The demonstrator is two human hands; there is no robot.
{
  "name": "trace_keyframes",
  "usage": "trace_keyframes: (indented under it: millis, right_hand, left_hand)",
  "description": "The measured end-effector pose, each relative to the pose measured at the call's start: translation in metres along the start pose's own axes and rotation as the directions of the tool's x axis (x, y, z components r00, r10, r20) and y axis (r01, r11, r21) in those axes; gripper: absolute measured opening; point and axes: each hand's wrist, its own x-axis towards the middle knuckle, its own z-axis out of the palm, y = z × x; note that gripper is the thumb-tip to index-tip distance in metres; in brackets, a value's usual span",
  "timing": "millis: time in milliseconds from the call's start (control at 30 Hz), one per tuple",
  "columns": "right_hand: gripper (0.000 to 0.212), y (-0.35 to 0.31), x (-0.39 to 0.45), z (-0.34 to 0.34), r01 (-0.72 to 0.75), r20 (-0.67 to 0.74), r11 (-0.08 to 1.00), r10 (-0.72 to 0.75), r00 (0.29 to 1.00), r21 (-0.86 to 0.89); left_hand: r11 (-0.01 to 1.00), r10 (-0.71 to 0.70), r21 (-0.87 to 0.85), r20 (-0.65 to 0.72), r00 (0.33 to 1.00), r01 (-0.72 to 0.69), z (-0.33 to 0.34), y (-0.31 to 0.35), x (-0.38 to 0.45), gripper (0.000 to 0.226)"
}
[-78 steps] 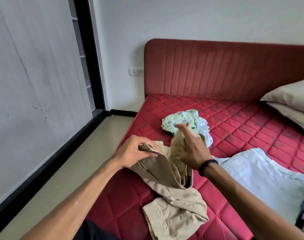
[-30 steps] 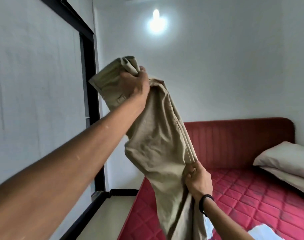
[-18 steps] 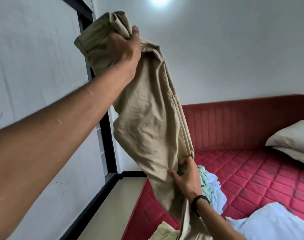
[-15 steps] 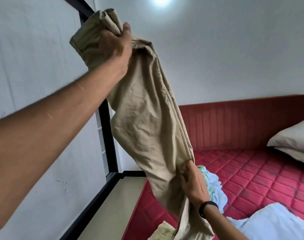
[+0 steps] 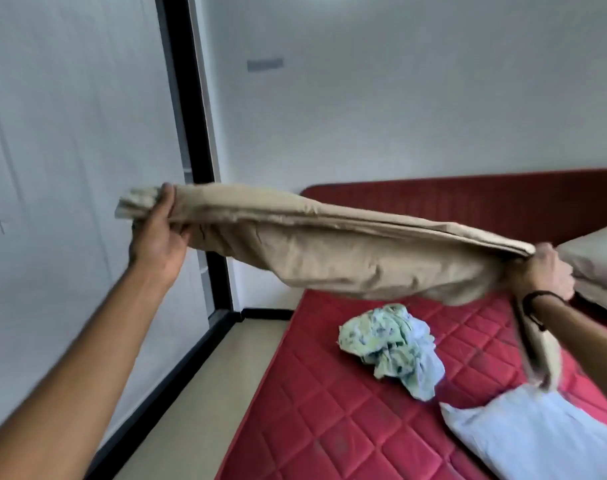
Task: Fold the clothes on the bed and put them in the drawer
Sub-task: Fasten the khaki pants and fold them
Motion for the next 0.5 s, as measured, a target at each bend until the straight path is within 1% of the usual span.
trace_keyframes:
  millis: [33,67,100,133,167,200,267,300,333,367,400,433,467,500]
  right_hand:
    - [0.034,0.017,0.008,0.001,0.004,-0.002,1.000,-0.004,1.000,-0.023]
    - [0.035,0.034,0.008,0.002,0.028,0.041,0.997,-0.025,0.999,-0.070]
    - [0.037,0.060,0.004,0.007,0.064,0.107,0.991,-0.052,0.993,-0.121]
    - [0.040,0.084,-0.004,0.012,0.091,0.173,0.982,-0.063,0.983,-0.163]
    - [0.044,0.108,-0.017,0.019,0.083,0.226,0.981,-0.042,0.973,-0.175]
    - [0.048,0.132,-0.036,0.027,0.063,0.279,0.981,-0.010,0.960,-0.181]
    - [0.053,0.181,-0.063,0.043,-0.033,0.360,0.993,0.071,0.930,-0.109]
    - [0.051,0.209,-0.075,0.049,-0.114,0.400,0.989,0.143,0.905,-0.095]
    - [0.048,0.232,-0.085,0.054,-0.187,0.420,0.977,0.214,0.882,-0.103]
    - [0.043,0.260,-0.092,0.059,-0.256,0.400,0.958,0.288,0.870,-0.131]
    - [0.038,0.280,-0.097,0.061,-0.311,0.360,0.939,0.343,0.868,-0.144]
    - [0.035,0.292,-0.107,0.058,-0.404,0.321,0.912,0.406,0.855,-0.079]
    - [0.034,0.302,-0.113,0.054,-0.481,0.294,0.876,0.451,0.843,0.035]
    - [0.034,0.308,-0.115,0.053,-0.525,0.280,0.836,0.471,0.836,0.160]
  left_hand:
    - [0.998,-0.064,0.023,0.008,0.998,0.063,-0.038,-0.030,-0.018,0.016]
    - [0.987,-0.146,0.066,-0.026,0.989,0.147,-0.072,-0.057,-0.036,0.014]
    - [0.953,-0.253,0.145,-0.096,0.963,0.265,-0.112,-0.093,-0.063,0.020]
    - [0.887,-0.370,0.214,-0.200,0.907,0.409,-0.147,-0.125,-0.092,0.034]
    - [0.800,-0.468,0.265,-0.288,0.835,0.539,-0.181,-0.157,-0.122,0.041]
    - [0.708,-0.536,0.276,-0.389,0.749,0.650,-0.210,-0.186,-0.159,0.037]
    - [0.527,-0.640,0.274,-0.495,0.588,0.804,-0.250,-0.230,-0.206,0.024]
    - [0.447,-0.661,0.265,-0.545,0.515,0.854,-0.266,-0.250,-0.223,0.025]
    - [0.398,-0.645,0.269,-0.598,0.476,0.877,-0.273,-0.259,-0.231,0.030]
    - [0.369,-0.641,0.271,-0.619,0.455,0.889,-0.276,-0.272,-0.237,0.035]
    - [0.388,-0.609,0.258,-0.649,0.456,0.885,-0.289,-0.275,-0.237,0.040]
    - [0.423,-0.552,0.274,-0.678,0.486,0.864,-0.300,-0.282,-0.236,0.048]
    - [0.432,-0.464,0.327,-0.718,0.518,0.840,-0.319,-0.297,-0.233,0.063]
    - [0.372,-0.346,0.406,-0.774,0.531,0.835,-0.330,-0.306,-0.235,0.084]
